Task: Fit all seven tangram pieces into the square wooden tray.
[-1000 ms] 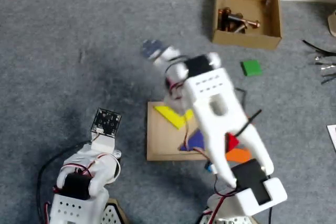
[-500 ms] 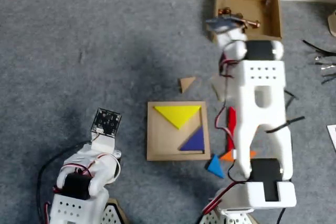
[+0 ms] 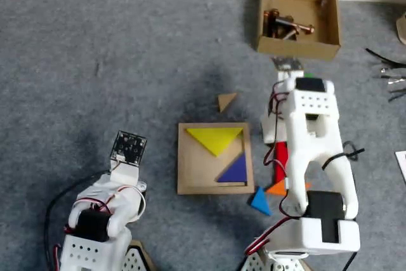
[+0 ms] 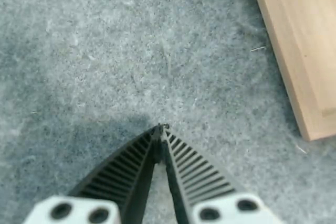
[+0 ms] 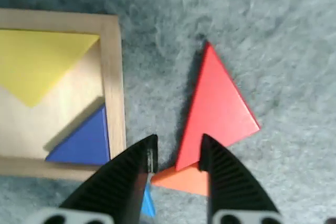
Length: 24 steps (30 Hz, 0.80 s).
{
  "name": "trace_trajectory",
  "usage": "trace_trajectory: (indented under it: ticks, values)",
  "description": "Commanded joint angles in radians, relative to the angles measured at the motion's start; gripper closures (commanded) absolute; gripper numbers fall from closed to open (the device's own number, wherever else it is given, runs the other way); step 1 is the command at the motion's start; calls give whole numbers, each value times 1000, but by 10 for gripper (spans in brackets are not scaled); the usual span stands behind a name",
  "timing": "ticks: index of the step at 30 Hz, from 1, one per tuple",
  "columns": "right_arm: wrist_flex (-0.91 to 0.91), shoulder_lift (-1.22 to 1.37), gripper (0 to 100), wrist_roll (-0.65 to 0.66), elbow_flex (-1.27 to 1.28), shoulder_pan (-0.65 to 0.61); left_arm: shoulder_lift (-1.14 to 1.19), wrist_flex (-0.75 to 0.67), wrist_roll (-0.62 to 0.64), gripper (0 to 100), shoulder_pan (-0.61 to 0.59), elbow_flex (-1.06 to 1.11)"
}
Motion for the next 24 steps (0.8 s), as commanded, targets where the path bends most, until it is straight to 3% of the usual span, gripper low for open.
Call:
trace_trajectory:
  ticks: [1,11,17,24]
  values:
    - [-50,-61,792,-41,-7,7,-4,5,6,995,15,19]
    - [-139,-61,760,-98,1,-7,-4,5,6,995,15,19]
    - [-139,-62,760,-101,-7,77,-4,5,6,995,15,19]
    - [-137,-61,760,-103,27,90,-4,5,6,995,15,19]
